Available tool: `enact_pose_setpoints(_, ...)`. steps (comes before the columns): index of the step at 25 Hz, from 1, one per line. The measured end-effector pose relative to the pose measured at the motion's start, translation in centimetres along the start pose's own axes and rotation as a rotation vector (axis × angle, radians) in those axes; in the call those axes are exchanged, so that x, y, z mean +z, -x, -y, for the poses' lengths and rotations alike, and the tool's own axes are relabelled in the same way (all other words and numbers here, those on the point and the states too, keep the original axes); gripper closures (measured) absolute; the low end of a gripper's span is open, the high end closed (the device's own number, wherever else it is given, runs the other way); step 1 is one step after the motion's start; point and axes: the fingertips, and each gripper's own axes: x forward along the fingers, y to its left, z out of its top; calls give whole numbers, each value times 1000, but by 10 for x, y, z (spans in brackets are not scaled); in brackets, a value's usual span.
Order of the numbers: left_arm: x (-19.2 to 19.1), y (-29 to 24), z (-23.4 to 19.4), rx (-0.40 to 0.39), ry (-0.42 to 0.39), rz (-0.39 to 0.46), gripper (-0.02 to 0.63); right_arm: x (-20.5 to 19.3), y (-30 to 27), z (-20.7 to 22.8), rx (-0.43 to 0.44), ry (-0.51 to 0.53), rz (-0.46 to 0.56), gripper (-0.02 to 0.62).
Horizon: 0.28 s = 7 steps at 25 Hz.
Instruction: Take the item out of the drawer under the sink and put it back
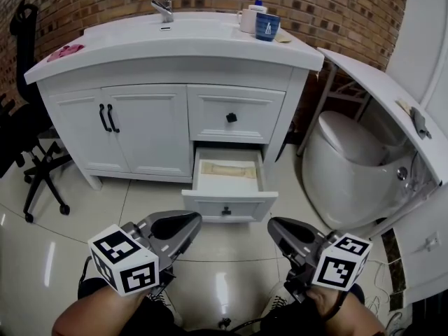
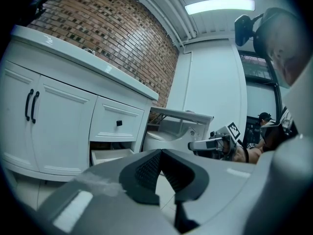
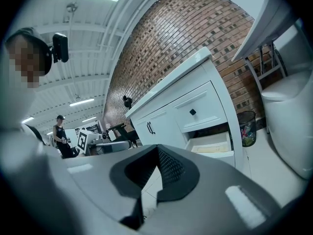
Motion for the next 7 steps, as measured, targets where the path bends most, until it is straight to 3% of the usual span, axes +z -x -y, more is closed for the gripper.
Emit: enact_pose_setpoints(7, 0, 0, -2, 0, 2, 1, 600, 0, -3, -1, 3, 6, -5, 591)
